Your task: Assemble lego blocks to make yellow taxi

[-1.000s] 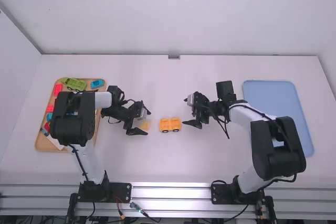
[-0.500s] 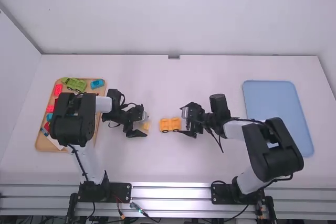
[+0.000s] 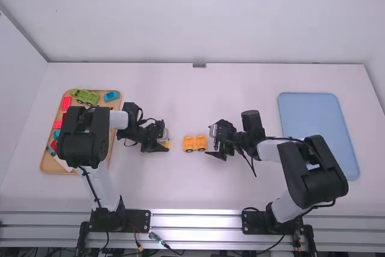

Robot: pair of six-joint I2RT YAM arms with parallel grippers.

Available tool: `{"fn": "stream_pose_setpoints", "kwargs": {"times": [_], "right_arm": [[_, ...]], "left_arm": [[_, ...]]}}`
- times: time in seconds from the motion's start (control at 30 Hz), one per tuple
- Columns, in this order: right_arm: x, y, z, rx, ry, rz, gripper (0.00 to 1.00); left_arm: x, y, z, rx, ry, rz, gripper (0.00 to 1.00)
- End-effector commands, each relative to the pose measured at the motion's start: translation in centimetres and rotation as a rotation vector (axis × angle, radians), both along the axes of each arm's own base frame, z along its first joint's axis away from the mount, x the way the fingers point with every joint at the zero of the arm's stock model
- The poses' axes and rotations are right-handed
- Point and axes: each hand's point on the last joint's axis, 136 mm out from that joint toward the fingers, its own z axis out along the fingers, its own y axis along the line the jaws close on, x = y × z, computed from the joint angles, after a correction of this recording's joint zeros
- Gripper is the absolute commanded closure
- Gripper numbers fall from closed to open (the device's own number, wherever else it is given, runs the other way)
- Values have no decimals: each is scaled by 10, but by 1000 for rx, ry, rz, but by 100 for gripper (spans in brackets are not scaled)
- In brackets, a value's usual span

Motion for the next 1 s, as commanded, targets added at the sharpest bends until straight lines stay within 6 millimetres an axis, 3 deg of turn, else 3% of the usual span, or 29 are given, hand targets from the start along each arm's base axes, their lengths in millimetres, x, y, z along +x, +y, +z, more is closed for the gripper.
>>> {"fn": "stream_pose_setpoints", "kwargs": {"times": [0.0, 0.43, 0.53, 0.7, 0.87, 0.97], "right_arm": [[-6, 0, -3, 5, 21, 9, 1], [-2, 1, -12, 38, 43, 20, 1], [-1, 2, -16, 17, 42, 13, 1], [0, 9, -23, -6, 16, 21, 1], [13, 18, -12, 66, 72, -58, 1], [11, 17, -11, 70, 24, -15, 1]], "left_arm": [[-1, 2, 4, 3, 0, 11, 64], [-3, 8, -3, 60, 10, 12, 71], [-2, 8, -3, 61, 6, 13, 98], [-1, 7, -1, 51, 8, 15, 98], [8, 6, 10, 39, 102, 98, 98], [22, 4, 31, 17, 179, 155, 98]]}}
